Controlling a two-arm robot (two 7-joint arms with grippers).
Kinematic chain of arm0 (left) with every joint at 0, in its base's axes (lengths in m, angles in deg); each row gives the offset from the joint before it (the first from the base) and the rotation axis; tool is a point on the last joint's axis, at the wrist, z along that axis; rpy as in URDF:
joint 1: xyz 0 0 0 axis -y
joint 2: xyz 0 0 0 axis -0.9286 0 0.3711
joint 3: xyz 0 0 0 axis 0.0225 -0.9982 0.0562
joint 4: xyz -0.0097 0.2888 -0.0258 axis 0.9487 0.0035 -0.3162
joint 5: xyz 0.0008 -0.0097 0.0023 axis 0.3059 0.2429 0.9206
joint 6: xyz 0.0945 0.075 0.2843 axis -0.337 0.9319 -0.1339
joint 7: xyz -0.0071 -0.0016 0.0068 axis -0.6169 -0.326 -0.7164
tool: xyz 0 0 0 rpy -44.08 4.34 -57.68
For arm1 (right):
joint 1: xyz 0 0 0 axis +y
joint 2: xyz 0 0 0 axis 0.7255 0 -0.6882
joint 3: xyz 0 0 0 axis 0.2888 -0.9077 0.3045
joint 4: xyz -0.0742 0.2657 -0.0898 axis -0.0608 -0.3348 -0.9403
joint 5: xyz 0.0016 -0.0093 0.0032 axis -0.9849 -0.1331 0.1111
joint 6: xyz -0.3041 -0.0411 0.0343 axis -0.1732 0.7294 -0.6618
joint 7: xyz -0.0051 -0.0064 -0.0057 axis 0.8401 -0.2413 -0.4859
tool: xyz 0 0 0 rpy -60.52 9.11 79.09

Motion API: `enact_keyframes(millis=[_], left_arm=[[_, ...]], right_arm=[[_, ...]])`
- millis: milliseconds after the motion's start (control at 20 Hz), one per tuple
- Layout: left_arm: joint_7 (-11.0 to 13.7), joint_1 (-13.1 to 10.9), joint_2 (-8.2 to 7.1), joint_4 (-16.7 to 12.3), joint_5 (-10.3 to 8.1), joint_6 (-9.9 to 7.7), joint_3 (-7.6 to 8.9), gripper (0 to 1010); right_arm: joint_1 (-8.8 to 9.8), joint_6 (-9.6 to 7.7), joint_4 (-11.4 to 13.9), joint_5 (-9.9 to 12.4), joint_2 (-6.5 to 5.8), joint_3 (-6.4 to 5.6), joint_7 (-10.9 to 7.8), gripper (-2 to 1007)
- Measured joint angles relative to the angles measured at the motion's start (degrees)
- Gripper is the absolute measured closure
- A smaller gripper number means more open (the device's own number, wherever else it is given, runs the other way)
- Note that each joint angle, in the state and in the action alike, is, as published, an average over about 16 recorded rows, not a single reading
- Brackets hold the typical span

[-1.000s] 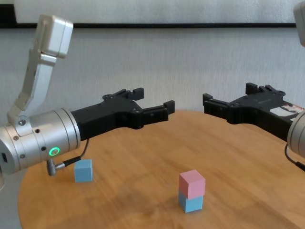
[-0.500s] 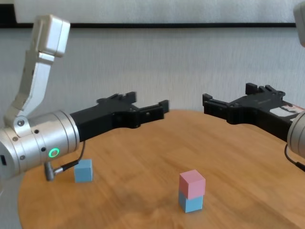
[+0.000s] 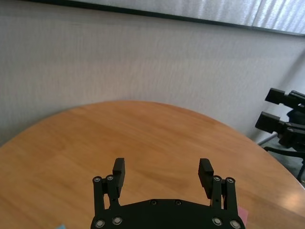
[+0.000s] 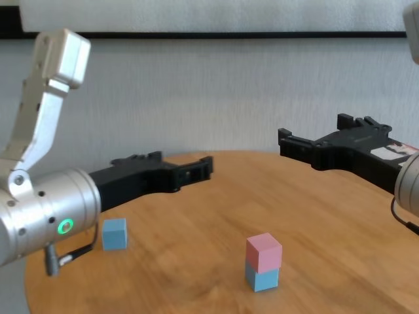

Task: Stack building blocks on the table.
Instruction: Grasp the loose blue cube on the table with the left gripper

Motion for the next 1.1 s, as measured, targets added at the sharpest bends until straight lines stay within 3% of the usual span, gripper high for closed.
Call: enact_keyframes(millis=[250,500,800,1100], left_arm=[[-4.05,-2.78,-0.25,-4.47,0.26,-6.26,1.46,8],[-6.41,-3.91,-0.58,-7.08,0.32,-12.34,2.52,8],[-7.65,-3.14,-1.22,-7.76,0.95,-18.54,2.86,8],[-8.03,-1.38,-1.92,-6.67,2.38,-22.80,2.58,9]], right_arm=[[0.00,0.00,0.00,0.00,-0.01,0.00,0.00,0],[0.00,0.00,0.01,0.00,-0.01,0.00,0.00,0],[0.00,0.00,0.00,0.00,-0.01,0.00,0.00,0],[0.00,0.00,0.00,0.00,-0.01,0.00,0.00,0]])
